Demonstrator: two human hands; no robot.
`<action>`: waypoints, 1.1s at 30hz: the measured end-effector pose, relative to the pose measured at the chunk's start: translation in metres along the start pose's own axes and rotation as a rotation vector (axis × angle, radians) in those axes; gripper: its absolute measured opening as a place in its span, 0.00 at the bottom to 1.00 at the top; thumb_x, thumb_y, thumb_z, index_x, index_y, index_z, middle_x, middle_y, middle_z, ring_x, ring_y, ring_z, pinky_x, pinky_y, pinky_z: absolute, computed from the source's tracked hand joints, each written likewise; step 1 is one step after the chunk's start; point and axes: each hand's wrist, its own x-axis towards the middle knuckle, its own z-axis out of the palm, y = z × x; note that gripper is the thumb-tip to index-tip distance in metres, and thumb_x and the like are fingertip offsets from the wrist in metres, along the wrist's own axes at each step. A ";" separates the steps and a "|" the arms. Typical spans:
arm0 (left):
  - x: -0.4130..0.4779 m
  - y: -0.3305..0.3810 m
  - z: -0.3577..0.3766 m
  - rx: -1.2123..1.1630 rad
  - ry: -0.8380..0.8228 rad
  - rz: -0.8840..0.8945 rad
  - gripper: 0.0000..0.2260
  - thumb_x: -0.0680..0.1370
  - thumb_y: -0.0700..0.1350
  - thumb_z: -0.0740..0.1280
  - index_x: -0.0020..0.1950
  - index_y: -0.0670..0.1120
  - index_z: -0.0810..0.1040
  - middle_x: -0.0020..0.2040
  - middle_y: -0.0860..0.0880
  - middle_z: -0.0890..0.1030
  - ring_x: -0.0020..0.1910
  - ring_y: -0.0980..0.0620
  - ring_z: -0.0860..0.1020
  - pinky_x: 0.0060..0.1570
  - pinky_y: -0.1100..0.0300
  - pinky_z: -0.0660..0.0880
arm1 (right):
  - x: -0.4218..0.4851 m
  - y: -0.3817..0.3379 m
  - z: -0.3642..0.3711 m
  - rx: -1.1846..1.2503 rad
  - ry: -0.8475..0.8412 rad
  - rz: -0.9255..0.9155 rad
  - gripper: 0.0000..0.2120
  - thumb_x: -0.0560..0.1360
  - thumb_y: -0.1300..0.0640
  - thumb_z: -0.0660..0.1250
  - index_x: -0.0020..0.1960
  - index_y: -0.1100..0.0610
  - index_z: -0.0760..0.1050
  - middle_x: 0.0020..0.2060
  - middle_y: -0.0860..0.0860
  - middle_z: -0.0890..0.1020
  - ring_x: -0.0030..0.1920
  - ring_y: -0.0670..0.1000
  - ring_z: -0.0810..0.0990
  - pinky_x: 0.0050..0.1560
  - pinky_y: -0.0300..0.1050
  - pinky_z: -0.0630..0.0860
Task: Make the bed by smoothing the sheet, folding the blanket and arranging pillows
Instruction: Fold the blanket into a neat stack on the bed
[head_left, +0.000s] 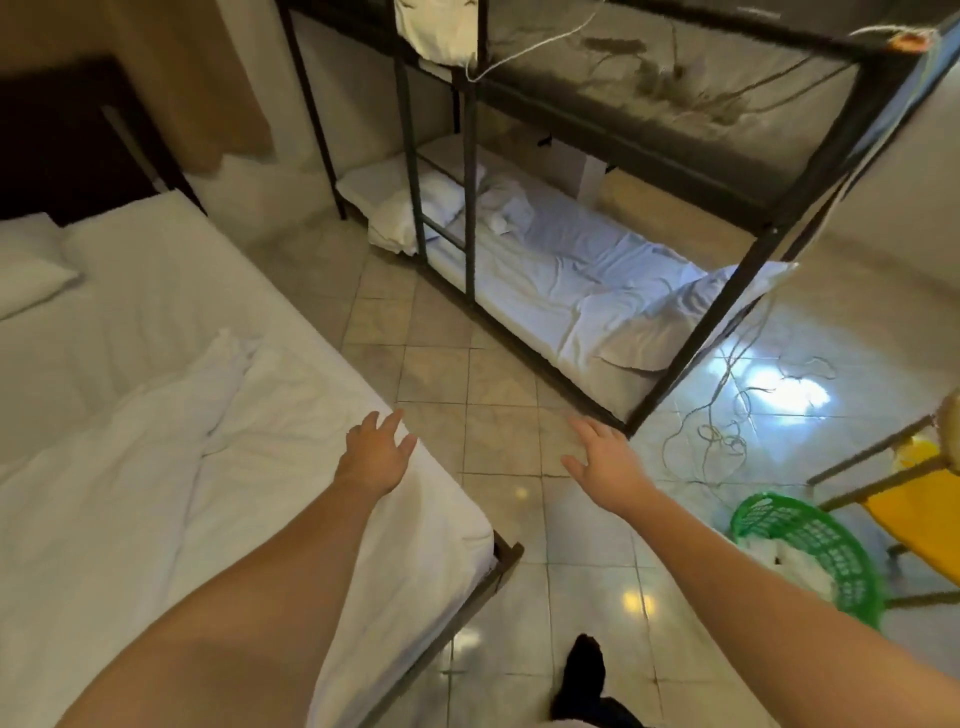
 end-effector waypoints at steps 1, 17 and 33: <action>0.012 0.005 0.003 -0.009 0.016 -0.031 0.27 0.84 0.60 0.54 0.83 0.54 0.57 0.82 0.44 0.57 0.79 0.39 0.56 0.75 0.44 0.61 | 0.019 0.007 -0.011 -0.012 -0.021 -0.033 0.31 0.81 0.46 0.62 0.80 0.48 0.55 0.78 0.52 0.62 0.77 0.58 0.60 0.76 0.57 0.62; 0.140 0.031 0.000 -0.082 0.215 -0.422 0.29 0.83 0.63 0.54 0.82 0.52 0.61 0.79 0.40 0.64 0.79 0.39 0.61 0.73 0.42 0.64 | 0.298 0.001 -0.098 -0.087 -0.187 -0.474 0.30 0.81 0.46 0.62 0.80 0.48 0.56 0.78 0.51 0.62 0.76 0.56 0.60 0.74 0.54 0.63; 0.279 -0.014 -0.083 -0.216 0.320 -0.676 0.29 0.84 0.62 0.54 0.82 0.51 0.60 0.80 0.40 0.62 0.79 0.38 0.60 0.74 0.42 0.64 | 0.539 -0.150 -0.101 -0.199 -0.305 -0.737 0.25 0.82 0.50 0.62 0.77 0.53 0.62 0.71 0.56 0.71 0.71 0.58 0.69 0.68 0.54 0.69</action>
